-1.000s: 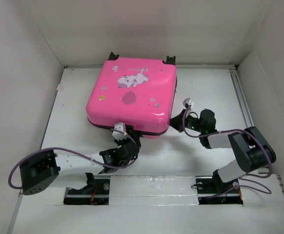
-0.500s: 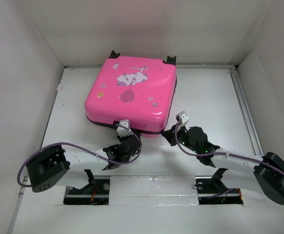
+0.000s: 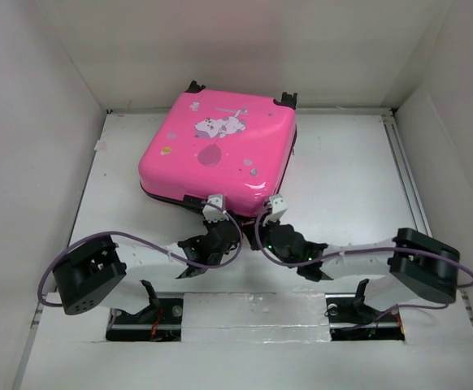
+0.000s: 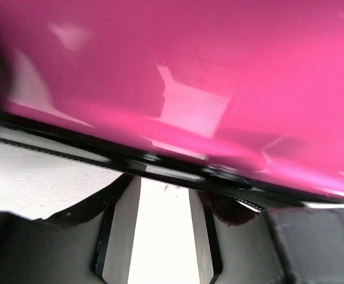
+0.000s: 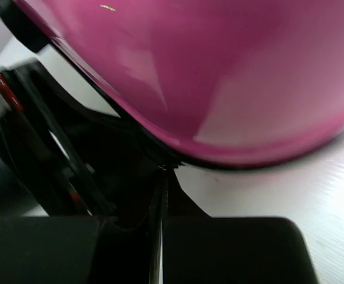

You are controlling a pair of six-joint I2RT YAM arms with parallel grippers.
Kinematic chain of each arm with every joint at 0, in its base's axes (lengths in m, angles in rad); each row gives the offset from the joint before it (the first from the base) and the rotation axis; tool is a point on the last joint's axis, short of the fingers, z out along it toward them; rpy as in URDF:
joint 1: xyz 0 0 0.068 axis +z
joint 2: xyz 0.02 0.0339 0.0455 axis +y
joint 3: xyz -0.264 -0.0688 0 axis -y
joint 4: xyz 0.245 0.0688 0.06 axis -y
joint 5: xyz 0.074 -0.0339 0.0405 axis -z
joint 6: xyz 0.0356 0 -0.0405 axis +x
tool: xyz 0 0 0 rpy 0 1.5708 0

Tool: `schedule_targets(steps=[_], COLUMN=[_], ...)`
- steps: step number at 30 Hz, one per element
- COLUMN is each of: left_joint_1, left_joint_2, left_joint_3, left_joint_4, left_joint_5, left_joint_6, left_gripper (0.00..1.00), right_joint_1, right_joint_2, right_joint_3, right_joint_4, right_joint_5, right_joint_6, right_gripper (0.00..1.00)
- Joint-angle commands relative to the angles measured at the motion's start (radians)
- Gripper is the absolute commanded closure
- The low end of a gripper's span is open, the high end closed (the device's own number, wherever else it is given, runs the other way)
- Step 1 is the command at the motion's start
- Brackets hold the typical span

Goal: Pack the luggage

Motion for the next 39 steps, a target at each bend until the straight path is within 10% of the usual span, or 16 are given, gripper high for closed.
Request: schedule_targets(steps=[1,10,16,24,39], left_joint_1=[0.040,0.040,0.140,0.659,0.680], left_joint_2=[0.003,-0.337,-0.620,-0.601,-0.376], left_joint_3=[0.099,-0.113,-0.238,-0.332,-0.309], left_joint_4=[0.219,-0.062,-0.264,0.125,0.356], left_joint_5=[-0.011,-0.128,-0.219,0.277,0.450], left_joint_6=[-0.002,-0.164,-0.339,-0.230,-0.203], left_gripper=[0.66,0.34,0.36,0.47,0.58], right_joint_1=[0.093,0.061,0.052,0.051,0.051], right_joint_2=[0.146,0.079,0.069,0.031,0.020], right_joint_3=[0.096,0.044,0.035,0.026,0.026], right_joint_4=[0.074,0.033,0.013,0.004,0.013], right_joint_5=[-0.114,-0.088,-0.107,-0.139,-0.148], right_joint_6=[0.083,0.061,0.032,0.012,0.003], right_gripper=[1.00,1.00,1.00,1.00,1.00])
